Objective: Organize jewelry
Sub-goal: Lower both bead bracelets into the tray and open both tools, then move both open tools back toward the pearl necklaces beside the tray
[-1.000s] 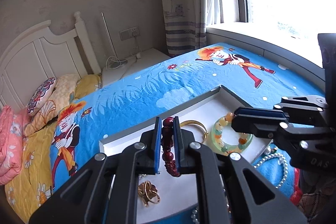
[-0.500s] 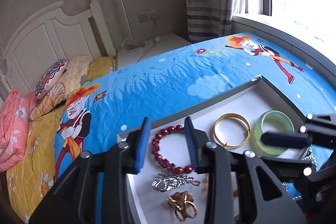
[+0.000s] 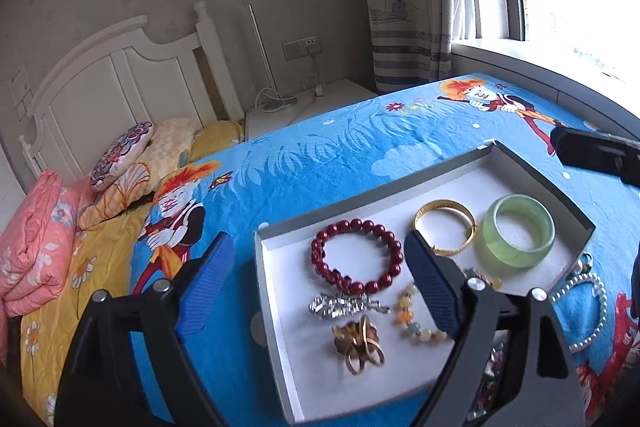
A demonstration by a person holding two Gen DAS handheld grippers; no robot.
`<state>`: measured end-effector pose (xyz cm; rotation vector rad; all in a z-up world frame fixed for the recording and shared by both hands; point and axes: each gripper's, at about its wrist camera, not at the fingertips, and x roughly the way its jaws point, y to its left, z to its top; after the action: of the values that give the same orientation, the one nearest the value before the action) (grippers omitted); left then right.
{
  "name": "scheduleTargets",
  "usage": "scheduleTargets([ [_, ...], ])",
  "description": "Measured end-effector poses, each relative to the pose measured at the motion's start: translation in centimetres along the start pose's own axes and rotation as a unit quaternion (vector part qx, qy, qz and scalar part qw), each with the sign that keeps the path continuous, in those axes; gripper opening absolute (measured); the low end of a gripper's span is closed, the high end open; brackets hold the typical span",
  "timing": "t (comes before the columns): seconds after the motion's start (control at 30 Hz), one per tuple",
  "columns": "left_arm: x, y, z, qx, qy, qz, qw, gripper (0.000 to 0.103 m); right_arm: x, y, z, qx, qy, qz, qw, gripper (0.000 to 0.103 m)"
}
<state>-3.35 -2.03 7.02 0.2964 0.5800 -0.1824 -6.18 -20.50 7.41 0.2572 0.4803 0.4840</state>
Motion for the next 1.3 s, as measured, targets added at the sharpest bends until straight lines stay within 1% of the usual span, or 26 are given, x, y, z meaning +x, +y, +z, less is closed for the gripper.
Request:
scheduleTargets([
  [0.07,-1.1,-0.1,-0.9,-0.006,-0.005,0.007,0.9999,0.092,-0.7,-0.5,-0.1,0.007,-0.004,-0.002,1.0,0.047],
  [0.13,-2.1,0.0,-1.9,-0.018,-0.007,0.006,0.9998,0.094,-1.4,-0.8,-0.3,0.011,-0.006,-0.003,1.0,0.048],
  [0.27,-3.7,0.4,-4.2,-0.041,-0.006,0.0,0.9991,0.094,-2.6,-1.5,-0.9,0.021,-0.008,-0.006,1.0,0.049],
  [0.37,-4.8,1.2,-6.0,-0.072,-0.008,-0.008,0.9974,0.094,-3.2,-1.8,-1.6,0.022,-0.004,-0.01,1.0,0.049],
  [0.5,-5.4,2.3,-8.1,-0.099,-0.007,-0.008,0.995,0.094,-3.5,-1.7,-2.9,0.025,0.01,-0.011,1.0,0.049],
  [0.63,-5.1,3.6,-9.7,-0.13,0.006,-0.013,0.9914,0.094,-3.4,-0.8,-4.6,0.013,0.034,-0.006,0.999,0.049],
  [0.7,-5.2,4.3,-9.9,-0.149,0.004,-0.02,0.9886,0.094,-3.4,0.0,-5.6,-0.001,0.047,-0.003,0.999,0.049],
  [0.73,-5.1,4.5,-10.0,-0.156,0.005,-0.022,0.9875,0.097,-3.3,0.5,-5.9,-0.009,0.052,-0.002,0.999,0.049],
  [0.8,-4.8,4.7,-10.2,-0.165,0.013,-0.031,0.9858,0.098,-3.3,1.7,-6.7,-0.028,0.062,0.002,0.998,0.049],
  [0.87,-4.2,5.0,-10.3,-0.177,0.027,-0.04,0.983,0.098,-3.1,3.1,-7.6,-0.048,0.076,0.016,0.996,0.049],
  [0.97,-4.0,5.7,-10.6,-0.197,0.03,-0.047,0.9789,0.098,-2.0,5.3,-9.4,-0.081,0.112,0.046,0.989,0.049],
  [1.07,-3.8,6.0,-10.7,-0.207,0.032,-0.052,0.9765,0.098,-0.9,7.3,-10.7,-0.118,0.139,0.052,0.982,0.049],
  [1.2,-4.0,5.9,-10.6,-0.206,0.027,-0.056,0.9766,0.098,-1.0,8.3,-11.0,-0.134,0.14,0.063,0.979,0.048],
  [1.3,-3.8,5.9,-10.5,-0.205,0.03,-0.061,0.9763,0.098,-0.5,8.2,-11.3,-0.124,0.154,0.071,0.978,0.043],
])
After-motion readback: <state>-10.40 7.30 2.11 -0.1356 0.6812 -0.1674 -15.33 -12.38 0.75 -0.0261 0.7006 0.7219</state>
